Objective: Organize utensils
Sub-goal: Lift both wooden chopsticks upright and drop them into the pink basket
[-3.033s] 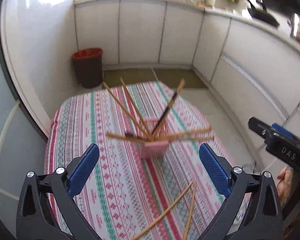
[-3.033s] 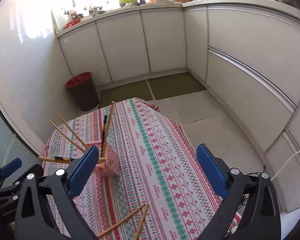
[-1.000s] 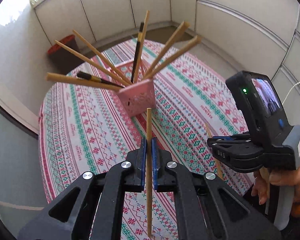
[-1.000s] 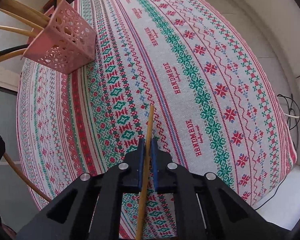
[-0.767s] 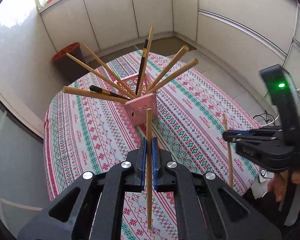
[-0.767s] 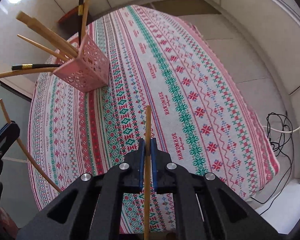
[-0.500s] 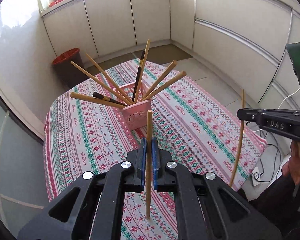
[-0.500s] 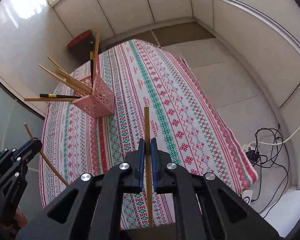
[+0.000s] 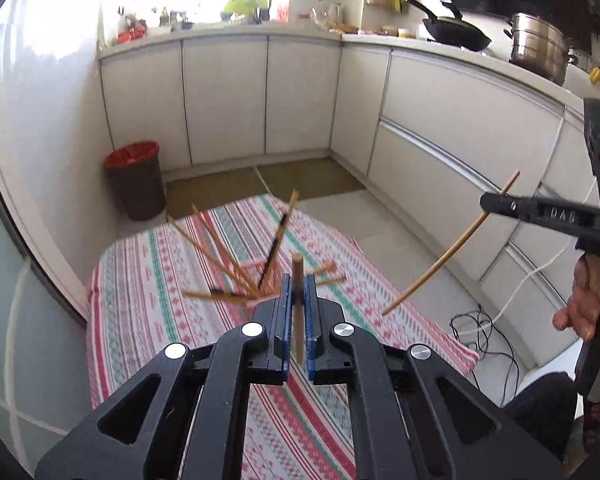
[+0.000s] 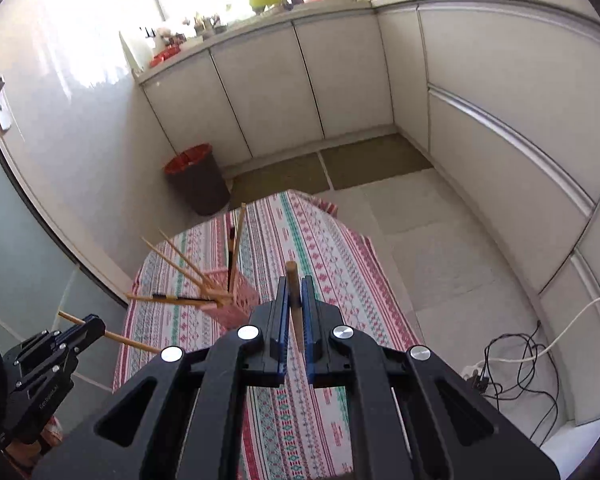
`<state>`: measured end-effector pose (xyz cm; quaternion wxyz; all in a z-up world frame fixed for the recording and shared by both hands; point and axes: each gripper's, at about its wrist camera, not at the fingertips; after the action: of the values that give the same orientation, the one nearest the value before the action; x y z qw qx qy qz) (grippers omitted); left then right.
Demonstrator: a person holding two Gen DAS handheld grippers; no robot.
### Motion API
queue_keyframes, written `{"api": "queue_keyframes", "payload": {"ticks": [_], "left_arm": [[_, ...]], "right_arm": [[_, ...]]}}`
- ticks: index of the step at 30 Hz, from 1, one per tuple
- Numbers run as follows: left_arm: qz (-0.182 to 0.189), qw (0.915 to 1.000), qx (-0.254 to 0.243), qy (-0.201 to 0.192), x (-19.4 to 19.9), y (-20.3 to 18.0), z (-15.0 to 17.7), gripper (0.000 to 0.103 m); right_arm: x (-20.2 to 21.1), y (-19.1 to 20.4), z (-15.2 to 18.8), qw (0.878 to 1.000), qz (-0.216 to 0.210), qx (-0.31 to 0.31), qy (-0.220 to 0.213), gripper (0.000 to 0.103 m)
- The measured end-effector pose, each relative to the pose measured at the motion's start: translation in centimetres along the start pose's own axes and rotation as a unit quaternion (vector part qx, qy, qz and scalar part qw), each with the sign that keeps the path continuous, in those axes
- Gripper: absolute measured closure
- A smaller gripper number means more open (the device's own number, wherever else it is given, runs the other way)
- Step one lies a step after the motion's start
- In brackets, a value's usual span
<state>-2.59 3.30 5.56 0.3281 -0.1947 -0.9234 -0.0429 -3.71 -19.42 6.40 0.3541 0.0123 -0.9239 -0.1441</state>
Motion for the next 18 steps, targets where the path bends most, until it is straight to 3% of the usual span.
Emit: {"api": "queue_keyframes", "payload": {"ticks": [7, 12, 18], "left_arm": [[-0.018, 0.9988, 0.011, -0.045, 0.6, 1.4, -5.4, 0.098], [-0.025, 0.9975, 0.028, -0.06, -0.6, 2.5, -7.2, 0.098], [-0.034, 0.9965, 0.056, -0.053, -4.7, 4.3, -7.6, 0.097]], "right_arm": [[0.8, 3.2, -6.6, 0.998, -0.028, 0.018, -0.049, 0.097], [-0.3, 6.0, -8.5, 0.996, -0.036, 0.048, -0.07, 0.097], [-3.1, 8.7, -9.2, 0.994, -0.052, 0.066, -0.063, 0.097]]}}
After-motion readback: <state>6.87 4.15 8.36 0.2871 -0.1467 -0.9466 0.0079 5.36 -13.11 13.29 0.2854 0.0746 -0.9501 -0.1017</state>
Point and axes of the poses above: each gripper's, at about its wrist camera, not at the fingertips, and x roughly against the way its jaws point, y to its left, z to its underside
